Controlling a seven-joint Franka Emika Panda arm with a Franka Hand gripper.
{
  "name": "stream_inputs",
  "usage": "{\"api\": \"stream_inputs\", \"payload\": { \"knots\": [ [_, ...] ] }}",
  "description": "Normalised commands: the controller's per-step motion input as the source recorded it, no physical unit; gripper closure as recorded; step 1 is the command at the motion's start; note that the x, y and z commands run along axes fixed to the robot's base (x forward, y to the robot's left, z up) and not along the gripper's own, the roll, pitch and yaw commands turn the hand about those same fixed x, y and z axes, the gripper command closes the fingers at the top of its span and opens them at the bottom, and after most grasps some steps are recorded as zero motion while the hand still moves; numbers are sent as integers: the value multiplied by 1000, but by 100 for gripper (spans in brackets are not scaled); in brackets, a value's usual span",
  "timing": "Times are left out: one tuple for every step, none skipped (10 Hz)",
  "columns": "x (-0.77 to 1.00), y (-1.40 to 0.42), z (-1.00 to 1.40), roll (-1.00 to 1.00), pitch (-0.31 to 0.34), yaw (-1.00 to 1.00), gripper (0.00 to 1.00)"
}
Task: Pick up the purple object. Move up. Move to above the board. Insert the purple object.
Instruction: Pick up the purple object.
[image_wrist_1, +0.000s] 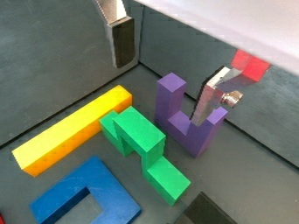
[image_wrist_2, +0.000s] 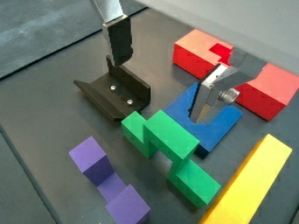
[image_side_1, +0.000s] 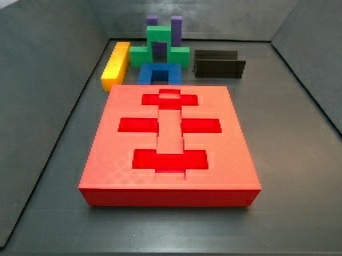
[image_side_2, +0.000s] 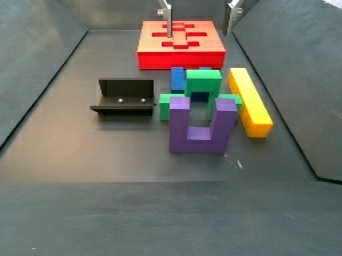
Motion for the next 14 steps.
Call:
{"api": "stream_inputs", "payload": {
  "knots": [
    [0, -111, -57, -114, 0, 6, 0],
    [23, 0, -60, -67, 0, -11, 0],
    [394, -349, 0, 0, 0, -126, 0],
    [577, -640, -51, 0, -43, -163, 0],
    [483, -563, -77, -9, -100, -166, 0],
    [249, -329, -97, -19, -106, -174, 0],
    [-386, 754, 17, -30, 0, -151, 0],
    [0, 1000, 91, -77, 0, 0, 0],
    [163, 991, 86, -1, 0, 26, 0],
    [409, 840, 106, 0, 0, 57, 0],
    [557, 691, 151, 11, 19, 97, 0],
    [766, 546, 94, 70, 49, 86, 0],
    [846, 511, 80, 83, 70, 57, 0],
    [900, 500, 0, 24, 89, 3, 0]
  ]
}}
